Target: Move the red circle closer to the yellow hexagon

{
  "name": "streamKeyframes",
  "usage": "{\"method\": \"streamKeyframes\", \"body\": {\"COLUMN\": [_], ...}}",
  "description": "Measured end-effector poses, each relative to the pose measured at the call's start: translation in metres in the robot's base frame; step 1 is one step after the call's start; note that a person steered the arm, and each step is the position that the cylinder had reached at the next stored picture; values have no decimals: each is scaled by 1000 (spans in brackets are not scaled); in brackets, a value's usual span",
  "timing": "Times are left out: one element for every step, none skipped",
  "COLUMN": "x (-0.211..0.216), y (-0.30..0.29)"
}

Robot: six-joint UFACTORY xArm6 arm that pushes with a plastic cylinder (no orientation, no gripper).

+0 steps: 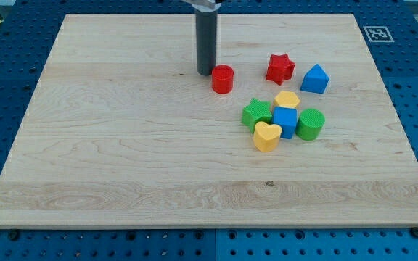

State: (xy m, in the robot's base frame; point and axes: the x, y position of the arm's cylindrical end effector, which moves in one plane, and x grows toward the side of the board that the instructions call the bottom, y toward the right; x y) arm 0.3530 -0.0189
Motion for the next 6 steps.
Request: {"method": "streamKeyframes", "body": {"x": [10, 24, 9, 10, 40, 40], "y": [-2, 34, 49, 50, 50, 50]}}
